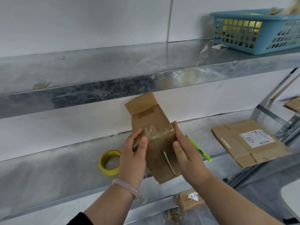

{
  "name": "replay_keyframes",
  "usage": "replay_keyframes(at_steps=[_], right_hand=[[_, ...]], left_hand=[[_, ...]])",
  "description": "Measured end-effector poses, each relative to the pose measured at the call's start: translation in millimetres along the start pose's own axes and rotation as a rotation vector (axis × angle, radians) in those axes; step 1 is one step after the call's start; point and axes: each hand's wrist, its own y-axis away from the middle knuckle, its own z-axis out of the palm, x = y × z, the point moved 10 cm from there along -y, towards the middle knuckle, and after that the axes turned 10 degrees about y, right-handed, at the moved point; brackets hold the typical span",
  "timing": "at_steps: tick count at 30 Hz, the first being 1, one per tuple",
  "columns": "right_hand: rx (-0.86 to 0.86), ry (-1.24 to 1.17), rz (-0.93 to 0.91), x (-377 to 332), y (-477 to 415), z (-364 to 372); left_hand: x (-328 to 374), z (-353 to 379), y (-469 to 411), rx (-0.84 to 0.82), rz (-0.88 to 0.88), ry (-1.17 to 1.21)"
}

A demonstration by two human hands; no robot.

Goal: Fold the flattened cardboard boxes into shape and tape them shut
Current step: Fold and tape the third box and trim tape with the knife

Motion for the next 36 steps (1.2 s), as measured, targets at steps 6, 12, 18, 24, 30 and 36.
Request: replay_keyframes(at_steps=[6,12,18,24,30,36], right_hand=[[-0.04,0.139,-0.055,-11.0,-0.3,3.6],[0.004,0.136,-0.116,-6.0,0.1,2.6],[-0.013,0.162,-0.118,-0.3,3.9,6.7],[0.059,0.124,0.079,30.7,14.2,-9.1],[0.27,-0.183,0.273,55.4,39.0,-38.5],[0.414,-0.293,0.308,47.6,39.7,-57.0]], left_hand=[[3.3,-1.4,-1.1,-0.006,0.004,-0.012],[-7.3,-8.0,-4.8,-0.008,-0.044,0.04],[-13.3,-11.4,-3.0,0.017,-0.065,0.089],[-17.4,-18.8,-5.6,0.037,-0.078,0.147],[-39.4,-2.1,19.8,0.003,-0.312,0.425],[-29.3,-20.6,19.1,0.049,0.0,-0.071]])
